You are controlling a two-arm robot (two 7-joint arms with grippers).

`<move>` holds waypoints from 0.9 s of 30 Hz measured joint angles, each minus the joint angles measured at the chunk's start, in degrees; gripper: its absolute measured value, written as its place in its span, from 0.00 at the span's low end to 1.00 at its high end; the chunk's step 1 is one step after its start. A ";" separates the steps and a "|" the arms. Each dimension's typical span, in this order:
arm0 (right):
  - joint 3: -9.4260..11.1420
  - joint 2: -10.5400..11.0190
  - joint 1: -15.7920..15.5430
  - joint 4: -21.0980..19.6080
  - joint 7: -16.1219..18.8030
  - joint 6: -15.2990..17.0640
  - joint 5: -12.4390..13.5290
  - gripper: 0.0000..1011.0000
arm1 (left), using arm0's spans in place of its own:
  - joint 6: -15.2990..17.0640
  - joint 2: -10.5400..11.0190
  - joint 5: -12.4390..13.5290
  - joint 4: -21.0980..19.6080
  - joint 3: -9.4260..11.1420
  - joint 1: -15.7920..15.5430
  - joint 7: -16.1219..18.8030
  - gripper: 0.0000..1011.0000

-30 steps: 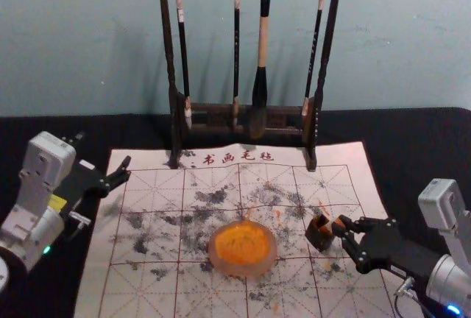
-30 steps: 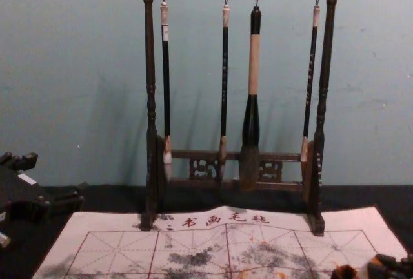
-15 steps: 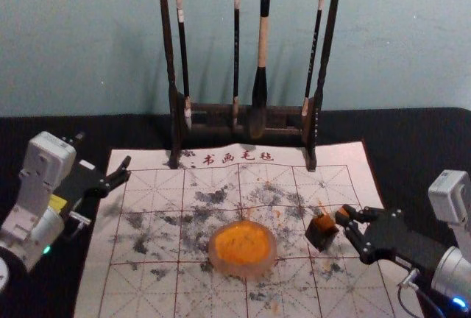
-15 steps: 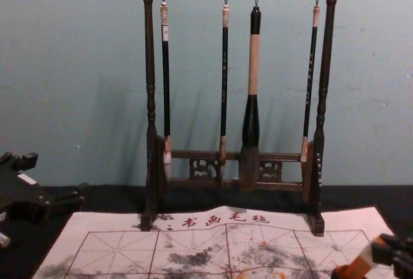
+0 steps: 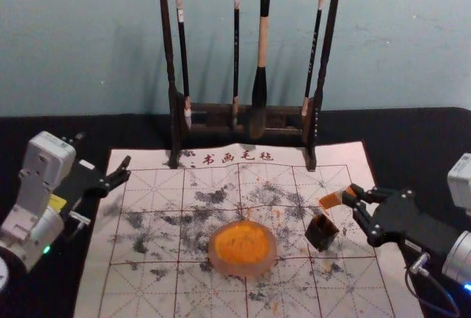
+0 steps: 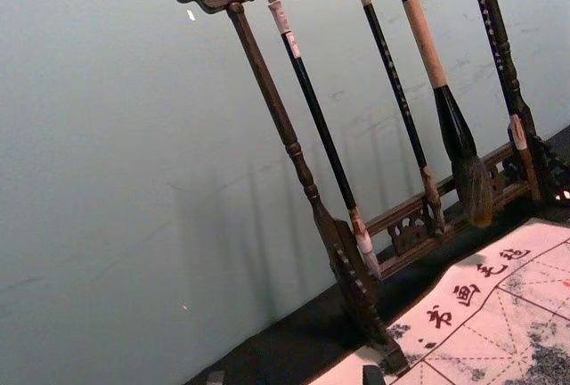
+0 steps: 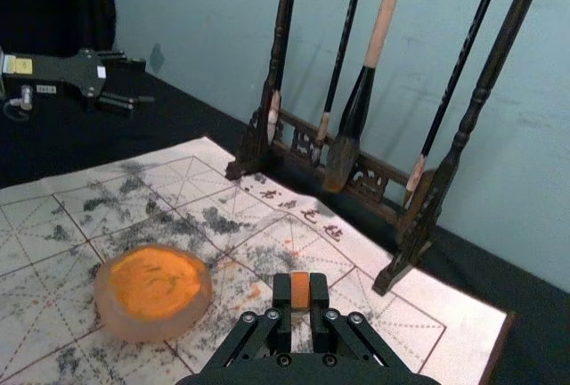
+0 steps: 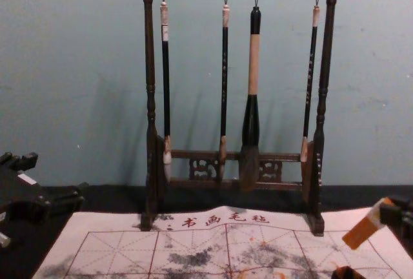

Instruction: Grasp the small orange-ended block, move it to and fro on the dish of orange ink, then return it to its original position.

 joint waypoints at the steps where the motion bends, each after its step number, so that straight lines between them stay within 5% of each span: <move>1: 0.13 0.02 0.01 -0.21 0.01 -0.07 0.02 0.09 | 0.00 0.00 0.00 0.00 0.00 0.00 0.00 0.99; 10: -1.31 -0.40 2.61 0.72 1.57 0.40 -0.11 0.09 | 0.00 0.00 0.00 0.00 0.00 0.00 0.00 0.99; 27: -10.17 -1.99 11.85 5.92 8.53 1.92 -1.08 0.09 | 0.00 0.00 0.00 0.00 0.00 0.00 0.00 0.99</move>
